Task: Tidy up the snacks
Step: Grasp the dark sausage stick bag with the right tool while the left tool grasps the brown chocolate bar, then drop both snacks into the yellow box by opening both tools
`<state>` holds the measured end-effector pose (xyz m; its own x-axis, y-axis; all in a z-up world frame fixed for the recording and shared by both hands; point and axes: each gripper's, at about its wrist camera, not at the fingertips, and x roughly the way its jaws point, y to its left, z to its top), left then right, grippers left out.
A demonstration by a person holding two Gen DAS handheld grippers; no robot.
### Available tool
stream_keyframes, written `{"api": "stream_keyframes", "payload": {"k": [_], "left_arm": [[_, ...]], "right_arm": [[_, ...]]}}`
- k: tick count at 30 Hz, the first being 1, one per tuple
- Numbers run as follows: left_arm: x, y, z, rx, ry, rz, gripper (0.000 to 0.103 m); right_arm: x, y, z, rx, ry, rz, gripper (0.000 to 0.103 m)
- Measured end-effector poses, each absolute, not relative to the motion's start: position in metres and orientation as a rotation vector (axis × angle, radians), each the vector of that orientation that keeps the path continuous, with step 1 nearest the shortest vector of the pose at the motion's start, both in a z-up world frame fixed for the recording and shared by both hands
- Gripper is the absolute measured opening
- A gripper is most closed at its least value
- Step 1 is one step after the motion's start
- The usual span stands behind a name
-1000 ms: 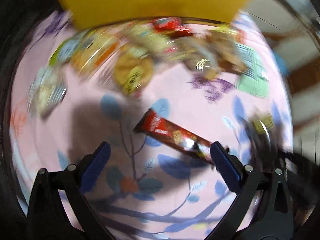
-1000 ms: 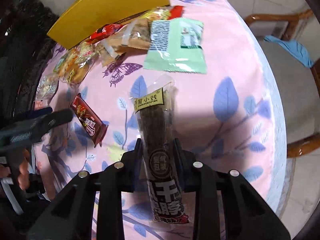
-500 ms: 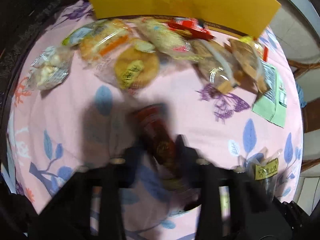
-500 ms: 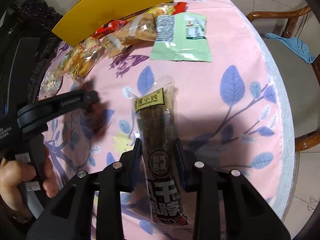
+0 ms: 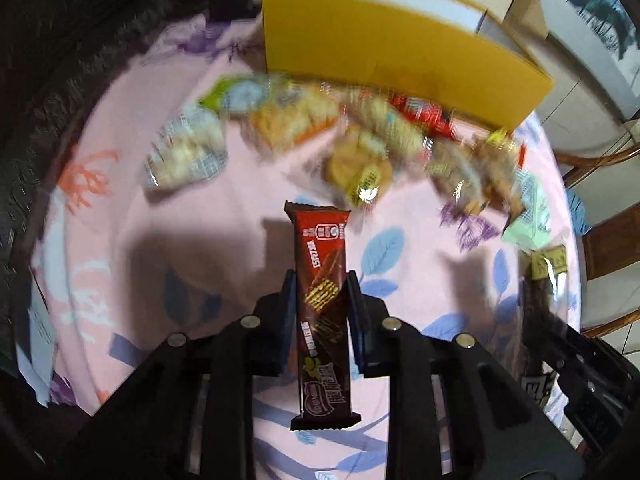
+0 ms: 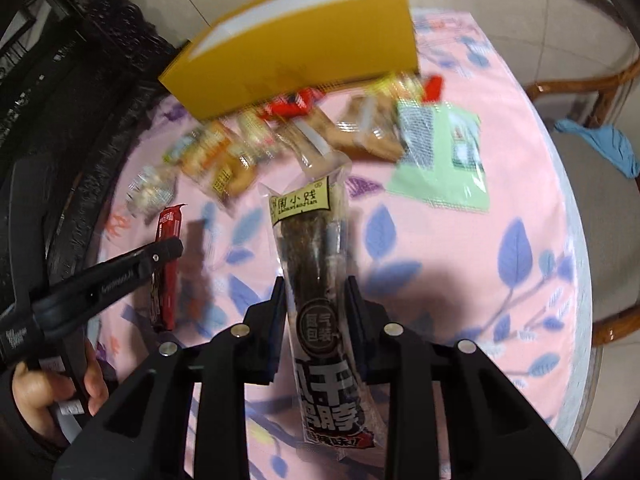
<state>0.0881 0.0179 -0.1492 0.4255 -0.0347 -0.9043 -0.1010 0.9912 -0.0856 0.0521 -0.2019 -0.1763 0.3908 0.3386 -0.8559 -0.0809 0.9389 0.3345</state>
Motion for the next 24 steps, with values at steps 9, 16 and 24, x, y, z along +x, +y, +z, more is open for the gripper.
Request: {"api": "stream_keyframes", "payload": {"k": [9, 16, 24], "left_arm": [[0.145, -0.007, -0.083, -0.071, 0.986, 0.003, 0.024], [0.216, 0.004, -0.05, -0.077, 0.925, 0.007, 0.024], [0.277, 0.012, -0.035, -0.061, 0.901, -0.013, 0.024]], "right_arm": [[0.103, -0.19, -0.126, 0.255, 1.035, 0.292, 0.029], [0.163, -0.179, -0.086, 0.215, 0.929, 0.291, 0.029], [0.236, -0.169, -0.052, 0.183, 0.873, 0.265, 0.029]]}}
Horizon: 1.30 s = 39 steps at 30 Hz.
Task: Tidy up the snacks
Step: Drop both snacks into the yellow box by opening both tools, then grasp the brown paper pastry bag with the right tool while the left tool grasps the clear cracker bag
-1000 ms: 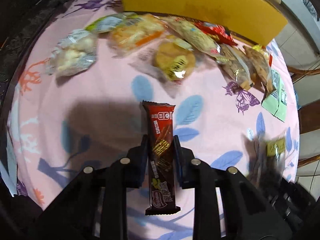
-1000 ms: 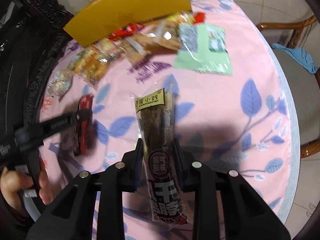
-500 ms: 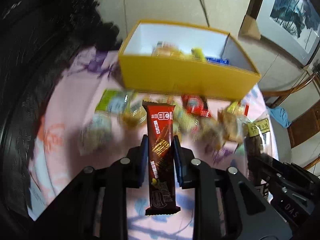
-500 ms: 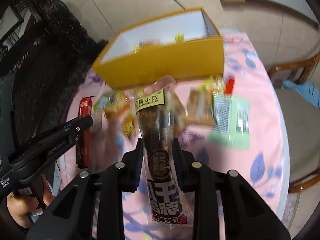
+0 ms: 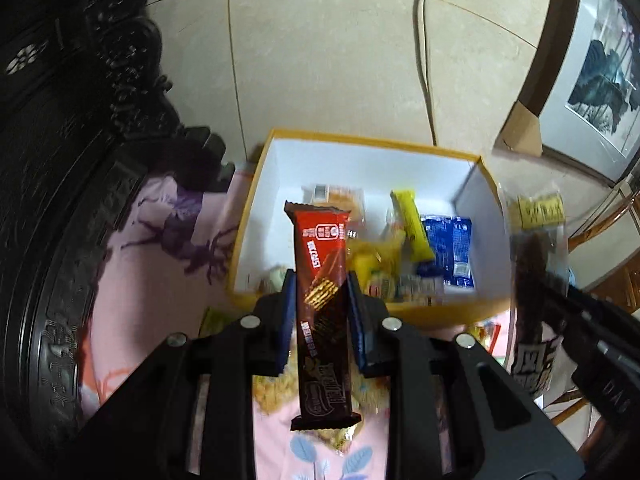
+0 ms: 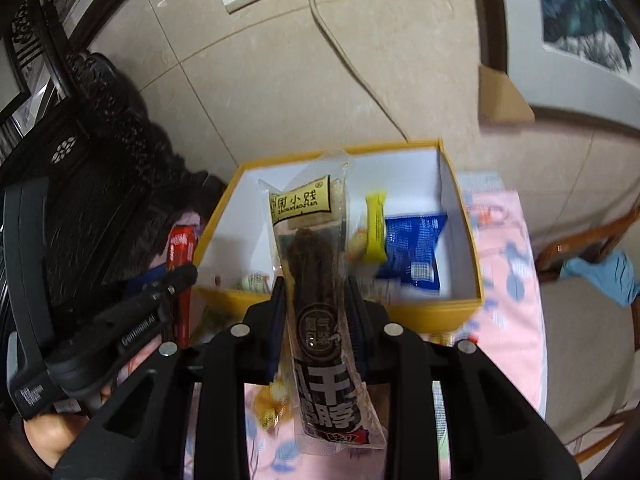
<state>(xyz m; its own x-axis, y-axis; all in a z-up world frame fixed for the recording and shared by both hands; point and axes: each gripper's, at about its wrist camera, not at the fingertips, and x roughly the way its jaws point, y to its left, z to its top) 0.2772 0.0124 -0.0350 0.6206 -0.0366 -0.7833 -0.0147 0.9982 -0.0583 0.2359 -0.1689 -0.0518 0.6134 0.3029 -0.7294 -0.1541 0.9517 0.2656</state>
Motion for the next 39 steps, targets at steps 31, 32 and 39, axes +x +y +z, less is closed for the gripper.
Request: {"api": "stream_keyframes", "payload": {"k": [31, 32, 39], "left_arm": [[0.21, 0.1, -0.106, -0.148, 1.081, 0.092, 0.101], [0.203, 0.1, -0.109, -0.13, 1.09, 0.091, 0.101], [0.183, 0.11, -0.117, -0.112, 1.119, 0.09, 0.101]], "right_arm": [[0.18, -0.239, -0.201, 0.392, 1.196, 0.102, 0.042], [0.181, -0.238, -0.203, 0.4, 1.198, 0.103, 0.042], [0.206, -0.236, -0.224, 0.429, 1.222, 0.052, 0.055]]}}
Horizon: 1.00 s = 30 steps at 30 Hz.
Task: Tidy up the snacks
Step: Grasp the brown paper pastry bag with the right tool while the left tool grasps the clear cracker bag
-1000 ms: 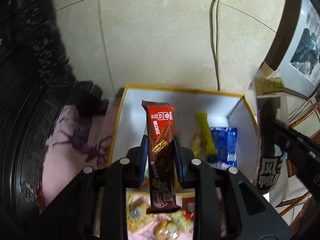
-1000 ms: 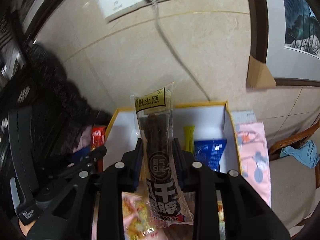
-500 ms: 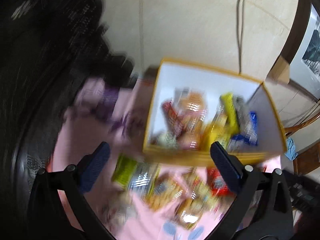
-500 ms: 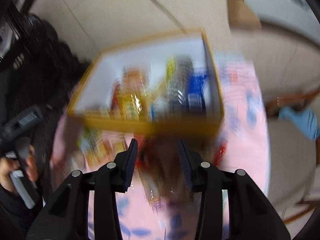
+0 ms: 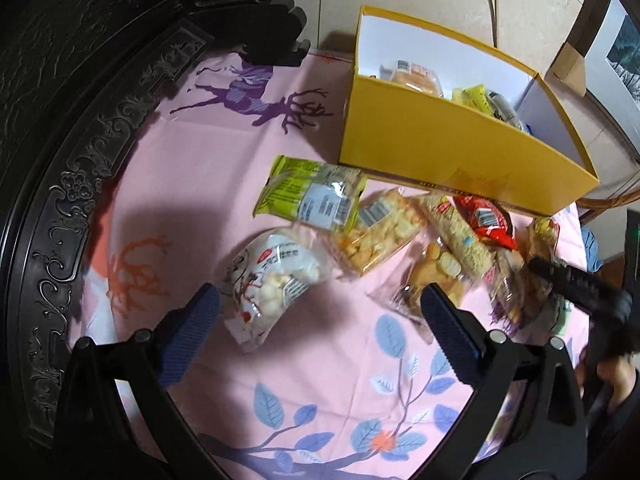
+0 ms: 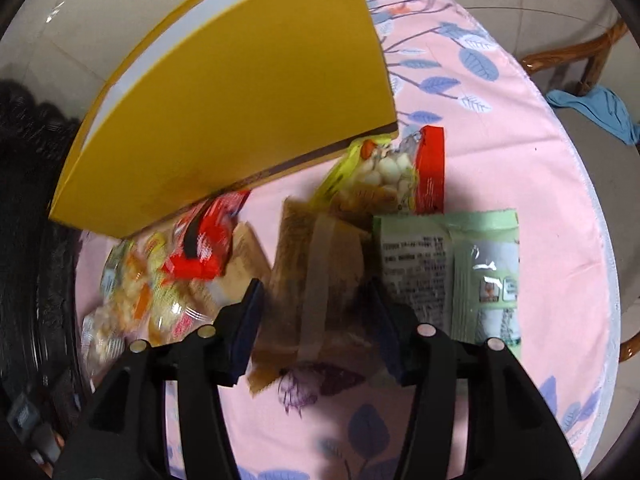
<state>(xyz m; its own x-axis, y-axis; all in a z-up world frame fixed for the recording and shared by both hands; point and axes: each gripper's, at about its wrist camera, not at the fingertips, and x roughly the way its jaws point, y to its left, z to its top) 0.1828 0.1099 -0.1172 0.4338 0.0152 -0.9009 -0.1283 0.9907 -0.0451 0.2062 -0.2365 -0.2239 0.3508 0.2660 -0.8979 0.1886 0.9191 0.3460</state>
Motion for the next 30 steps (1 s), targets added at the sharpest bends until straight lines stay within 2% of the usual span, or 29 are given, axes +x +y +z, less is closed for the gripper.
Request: {"api": "stream_keyframes", "payload": {"k": [2, 3, 6, 16, 23, 30], "left_arm": [[0.184, 0.11, -0.118, -0.111, 1.123, 0.086, 0.101], [0.184, 0.11, -0.118, -0.112, 1.122, 0.082, 0.101], [0.188, 0.108, -0.118, -0.104, 1.117, 0.072, 0.101], [0.239, 0.076, -0.14, -0.058, 1.126, -0.184, 0.101], [0.281, 0.06, -0.179, -0.054, 1.216, -0.347, 0.101], [0.28, 0.086, -0.206, -0.052, 1.292, -0.312, 0.101]], "right_arm": [[0.211, -0.234, -0.228, 0.41, 1.213, 0.036, 0.054], [0.213, -0.232, -0.23, 0.386, 1.205, 0.03, 0.048], [0.211, -0.226, -0.229, 0.345, 1.19, 0.041, 0.042], [0.159, -0.209, -0.231, 0.276, 1.264, 0.114, 0.042], [0.158, -0.212, -0.228, 0.308, 1.267, 0.106, 0.042], [0.157, -0.212, -0.23, 0.316, 1.267, 0.104, 0.042]]}}
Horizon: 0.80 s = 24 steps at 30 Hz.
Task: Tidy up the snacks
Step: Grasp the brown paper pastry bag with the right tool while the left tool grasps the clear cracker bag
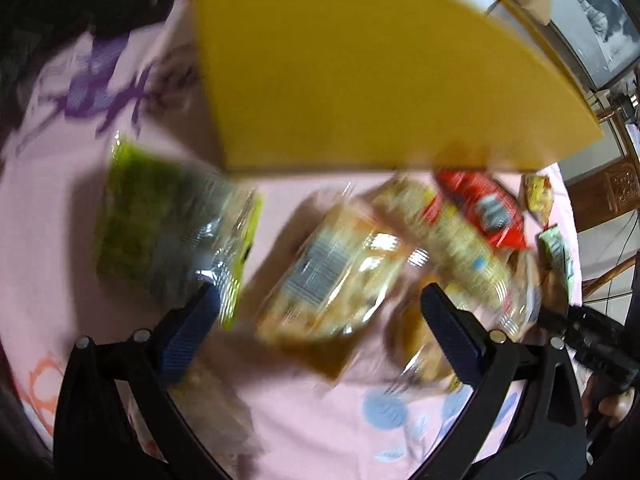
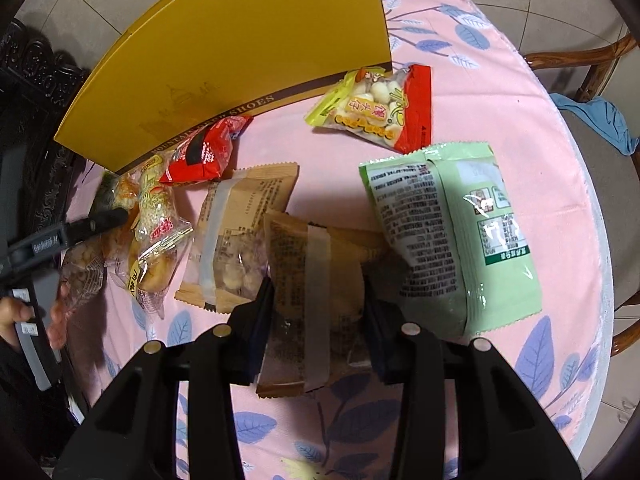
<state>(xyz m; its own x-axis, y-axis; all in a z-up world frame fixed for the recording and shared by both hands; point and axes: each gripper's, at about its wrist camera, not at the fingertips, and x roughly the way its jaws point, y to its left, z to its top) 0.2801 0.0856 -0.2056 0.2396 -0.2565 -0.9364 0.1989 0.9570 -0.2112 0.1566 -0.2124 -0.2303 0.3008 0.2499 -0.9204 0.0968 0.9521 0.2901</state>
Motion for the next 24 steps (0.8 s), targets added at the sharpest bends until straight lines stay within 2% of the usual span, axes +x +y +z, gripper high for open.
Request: {"api": "stream_keyframes", "payload": {"k": [4, 5, 6, 8, 10, 13, 14, 15, 18, 24], "left_arm": [[0.267, 0.074, -0.208, 0.041, 1.25, -0.306, 0.101], [0.269, 0.074, -0.207, 0.015, 1.24, -0.287, 0.096], [0.27, 0.074, -0.207, -0.01, 1.229, -0.273, 0.086], [0.271, 0.072, -0.207, -0.026, 1.222, -0.252, 0.076], [0.267, 0.059, -0.21, 0.065, 1.219, -0.225, 0.073], [0.258, 0.044, -0.212, 0.148, 1.218, -0.208, 0.062], [0.254, 0.044, -0.212, 0.123, 1.224, -0.186, 0.058], [0.25, 0.043, -0.211, 0.108, 1.226, -0.17, 0.048], [0.232, 0.042, -0.209, 0.03, 1.241, -0.137, 0.047], [0.174, 0.04, -0.176, -0.141, 1.202, -0.156, 0.047]], "right_arm": [[0.157, -0.213, -0.229, 0.301, 1.266, 0.097, 0.043], [0.158, -0.212, -0.229, 0.296, 1.268, 0.096, 0.043], [0.157, -0.211, -0.229, 0.292, 1.27, 0.097, 0.043], [0.158, -0.209, -0.229, 0.29, 1.273, 0.101, 0.043], [0.159, -0.206, -0.229, 0.284, 1.274, 0.102, 0.043], [0.158, -0.202, -0.229, 0.27, 1.267, 0.093, 0.043], [0.157, -0.201, -0.23, 0.266, 1.261, 0.089, 0.042], [0.156, -0.201, -0.229, 0.264, 1.253, 0.086, 0.041], [0.15, -0.201, -0.228, 0.282, 1.235, 0.084, 0.038], [0.127, -0.195, -0.197, 0.273, 1.16, 0.116, 0.038]]}}
